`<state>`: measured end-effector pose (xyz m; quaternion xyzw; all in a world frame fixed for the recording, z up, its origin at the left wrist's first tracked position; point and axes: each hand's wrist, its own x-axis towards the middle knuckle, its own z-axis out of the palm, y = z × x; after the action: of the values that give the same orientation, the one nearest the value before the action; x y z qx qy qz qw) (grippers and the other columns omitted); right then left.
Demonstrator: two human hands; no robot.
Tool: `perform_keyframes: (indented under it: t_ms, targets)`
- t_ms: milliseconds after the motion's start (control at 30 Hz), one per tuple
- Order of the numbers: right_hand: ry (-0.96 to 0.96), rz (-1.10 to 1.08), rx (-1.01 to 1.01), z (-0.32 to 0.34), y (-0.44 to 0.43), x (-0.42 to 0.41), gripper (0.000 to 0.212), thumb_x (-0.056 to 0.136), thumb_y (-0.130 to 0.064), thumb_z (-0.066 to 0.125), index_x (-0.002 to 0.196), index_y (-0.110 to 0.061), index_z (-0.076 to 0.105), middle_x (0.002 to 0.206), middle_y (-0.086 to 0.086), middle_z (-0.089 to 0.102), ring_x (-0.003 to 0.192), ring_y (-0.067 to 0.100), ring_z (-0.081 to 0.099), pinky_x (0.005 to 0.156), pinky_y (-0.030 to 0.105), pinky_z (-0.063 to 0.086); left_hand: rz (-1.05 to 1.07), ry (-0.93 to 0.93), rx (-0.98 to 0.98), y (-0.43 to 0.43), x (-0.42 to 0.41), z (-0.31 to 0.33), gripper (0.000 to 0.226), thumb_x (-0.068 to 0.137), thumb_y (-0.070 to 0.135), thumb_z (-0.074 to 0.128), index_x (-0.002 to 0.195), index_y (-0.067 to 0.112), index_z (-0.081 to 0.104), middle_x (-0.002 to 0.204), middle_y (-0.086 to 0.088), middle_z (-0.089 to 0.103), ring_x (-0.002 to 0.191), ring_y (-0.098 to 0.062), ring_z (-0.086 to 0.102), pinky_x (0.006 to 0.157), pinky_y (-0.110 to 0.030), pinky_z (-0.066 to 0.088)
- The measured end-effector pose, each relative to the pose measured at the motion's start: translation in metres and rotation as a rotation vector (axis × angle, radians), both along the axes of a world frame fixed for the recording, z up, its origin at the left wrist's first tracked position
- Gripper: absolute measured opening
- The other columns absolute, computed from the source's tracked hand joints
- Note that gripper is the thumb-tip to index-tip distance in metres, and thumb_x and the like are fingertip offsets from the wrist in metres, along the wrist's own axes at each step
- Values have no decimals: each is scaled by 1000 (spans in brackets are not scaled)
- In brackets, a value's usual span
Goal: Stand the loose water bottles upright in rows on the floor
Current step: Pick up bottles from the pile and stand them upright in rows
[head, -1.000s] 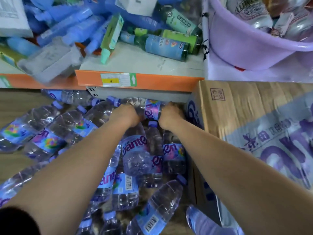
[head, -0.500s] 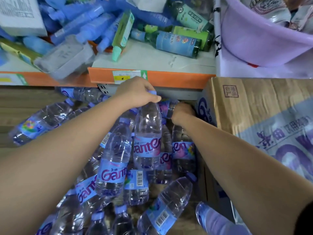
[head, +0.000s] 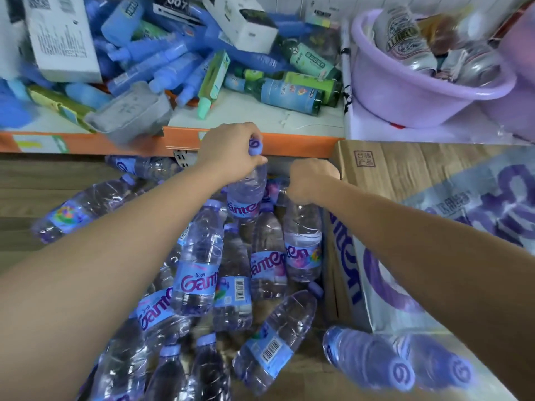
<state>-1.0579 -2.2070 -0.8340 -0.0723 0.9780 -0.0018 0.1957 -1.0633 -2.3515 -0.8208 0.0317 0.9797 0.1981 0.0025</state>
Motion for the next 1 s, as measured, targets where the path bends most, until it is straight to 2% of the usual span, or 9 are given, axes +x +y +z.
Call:
perform_keyframes:
  t_ms: [200,300,467,567,667,767,867,933,1000]
  targets:
    - [-27,34,-53,19,11,5,1,85,-10,52,85,-10,53,88,10,54,76,26,52,65,27,41,56,-40,33,0,4,-18,35,79,30,72,107,12,60,109,-12,64,103,-32,57,76,-33,43]
    - [11,20,-74,22,12,2,13,85,-10,53,96,-6,59,103,14,58,75,26,52,63,27,40,61,-43,37,0,7,-27,35,81,24,70,109,7,58,108,-16,64,100,-33,57,77,-35,44]
    - [17,6,-101,18,13,-5,28,84,-6,51,111,-3,56,131,18,42,81,30,50,66,30,40,119,15,101,-2,8,-33,36,81,20,69,111,4,58,109,-17,64,102,-34,57,84,-36,46]
    - [39,-19,-132,16,16,-10,9,79,-4,51,86,-5,56,105,14,48,78,31,50,56,29,39,117,27,107,-3,9,-34,36,81,20,69,110,3,57,110,-16,63,103,-32,56,84,-35,45]
    - [-2,20,-85,16,13,-15,25,73,-4,54,56,-12,38,64,5,41,62,25,47,46,20,29,26,-67,75,-1,5,-28,42,78,24,73,112,5,56,112,-15,62,104,-31,56,86,-37,47]
    - [-76,43,-14,16,9,-19,24,71,-5,60,56,-11,43,58,3,44,52,19,44,47,19,31,-47,-140,38,0,2,-23,44,73,26,78,108,10,56,113,-12,62,105,-29,56,84,-34,47]
    - [-130,74,-4,17,7,-25,16,74,-12,66,63,-9,54,63,4,55,60,22,55,55,23,45,-56,-132,71,-5,6,-26,42,72,25,79,105,11,57,110,-11,63,101,-27,57,77,-29,43]
    - [-167,59,-43,20,7,-27,10,76,-16,68,75,-9,62,67,5,61,62,23,63,65,27,53,-52,-93,110,-7,10,-27,41,73,23,78,106,9,58,108,-12,64,101,-27,58,80,-29,43]
    - [-207,65,-30,22,8,-28,13,75,-16,69,69,-9,59,60,6,56,56,24,58,62,27,52,-54,-71,118,-7,11,-28,41,73,23,77,107,8,58,108,-13,64,102,-28,58,83,-31,44]
